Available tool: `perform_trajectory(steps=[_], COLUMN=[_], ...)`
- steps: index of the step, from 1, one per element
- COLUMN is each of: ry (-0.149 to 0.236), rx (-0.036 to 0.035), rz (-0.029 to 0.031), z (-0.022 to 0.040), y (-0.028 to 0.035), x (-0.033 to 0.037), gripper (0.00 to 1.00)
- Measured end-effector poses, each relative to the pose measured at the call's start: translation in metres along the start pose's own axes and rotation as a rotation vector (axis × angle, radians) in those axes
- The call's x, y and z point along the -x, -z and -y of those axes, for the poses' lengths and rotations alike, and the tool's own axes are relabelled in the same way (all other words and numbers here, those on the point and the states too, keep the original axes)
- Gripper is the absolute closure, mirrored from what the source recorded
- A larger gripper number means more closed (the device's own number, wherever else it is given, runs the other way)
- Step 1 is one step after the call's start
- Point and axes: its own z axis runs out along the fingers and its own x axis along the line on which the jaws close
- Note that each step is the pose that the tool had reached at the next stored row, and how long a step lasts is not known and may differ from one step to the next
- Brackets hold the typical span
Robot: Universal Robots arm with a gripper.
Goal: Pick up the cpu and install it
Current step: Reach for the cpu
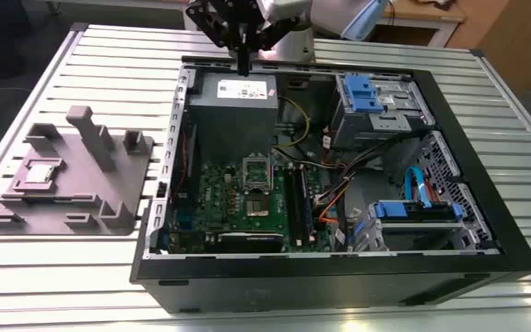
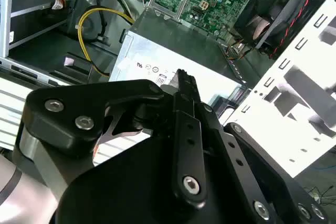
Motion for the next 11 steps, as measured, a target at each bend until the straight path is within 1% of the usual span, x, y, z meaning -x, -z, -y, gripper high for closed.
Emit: perform_trajectory(steps=[5,11], ry=[0.000,0.000], rx=[0.0000,0.0001], rz=[0.0000,0.0001], z=[0.0000,0.0003], y=[0.0000,0.0001], x=[-0.0001,-0.0034], gripper=[0.90,0.90])
